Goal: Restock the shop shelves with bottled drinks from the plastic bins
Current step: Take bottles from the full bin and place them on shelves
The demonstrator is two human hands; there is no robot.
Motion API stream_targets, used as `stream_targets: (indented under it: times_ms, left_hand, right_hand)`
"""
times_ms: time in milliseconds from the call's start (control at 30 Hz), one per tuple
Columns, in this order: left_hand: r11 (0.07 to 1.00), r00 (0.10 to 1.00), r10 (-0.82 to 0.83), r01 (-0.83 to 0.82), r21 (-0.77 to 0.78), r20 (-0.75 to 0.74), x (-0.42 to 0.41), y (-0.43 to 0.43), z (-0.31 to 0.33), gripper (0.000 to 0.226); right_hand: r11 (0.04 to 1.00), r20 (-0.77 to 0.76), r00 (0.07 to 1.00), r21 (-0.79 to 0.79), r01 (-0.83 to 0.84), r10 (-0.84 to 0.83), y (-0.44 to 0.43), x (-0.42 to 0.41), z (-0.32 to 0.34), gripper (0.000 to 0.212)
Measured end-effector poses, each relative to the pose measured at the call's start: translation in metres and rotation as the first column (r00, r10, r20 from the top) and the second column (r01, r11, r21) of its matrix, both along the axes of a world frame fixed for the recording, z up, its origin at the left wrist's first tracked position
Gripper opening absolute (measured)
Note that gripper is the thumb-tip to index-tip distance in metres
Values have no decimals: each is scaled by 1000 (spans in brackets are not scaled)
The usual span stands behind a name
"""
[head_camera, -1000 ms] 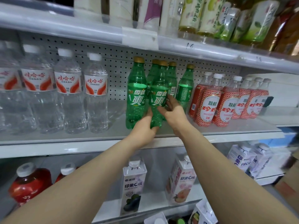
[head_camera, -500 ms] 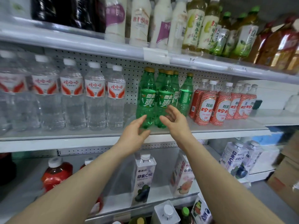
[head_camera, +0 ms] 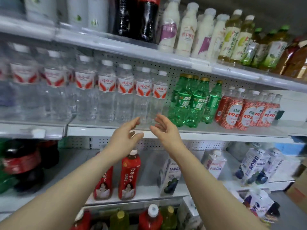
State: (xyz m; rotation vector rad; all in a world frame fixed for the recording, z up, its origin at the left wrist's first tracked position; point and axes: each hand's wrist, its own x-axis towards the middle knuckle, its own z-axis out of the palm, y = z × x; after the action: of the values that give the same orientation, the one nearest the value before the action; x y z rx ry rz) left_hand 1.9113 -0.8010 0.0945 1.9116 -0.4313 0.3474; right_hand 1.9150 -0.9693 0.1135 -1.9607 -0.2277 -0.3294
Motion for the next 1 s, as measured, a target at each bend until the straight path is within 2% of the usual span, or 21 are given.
stream_targets:
  times_ms: [167,367,467,867,1000]
  left_hand:
    - [998,998,60,-60,10,-8,-23,77,-14,58]
    - [977,979,205,-205,61,-1,-54,174,-31,59]
    - [963,964,267,-267,31,-13,-73,222,-41,59]
    - [837,836,546,-547,8,-56,-183,397,-97,47]
    - [775,767,627,-632,10,-139,-230,448,-118,42]
  right_hand:
    - [997,-20,997,-9,-71,71,70,-11,-18,60]
    - [975,-65,973,-7,-223,222,164,-26,-38,58]
    - [951,-73,949,-19,-309,307,213,-35,-47,57]
    - [794,-124,794,-65,-605,595,402,-99,-97,50]
    - [717,-165,718,-77,-693,676,467,-128,-124,49]
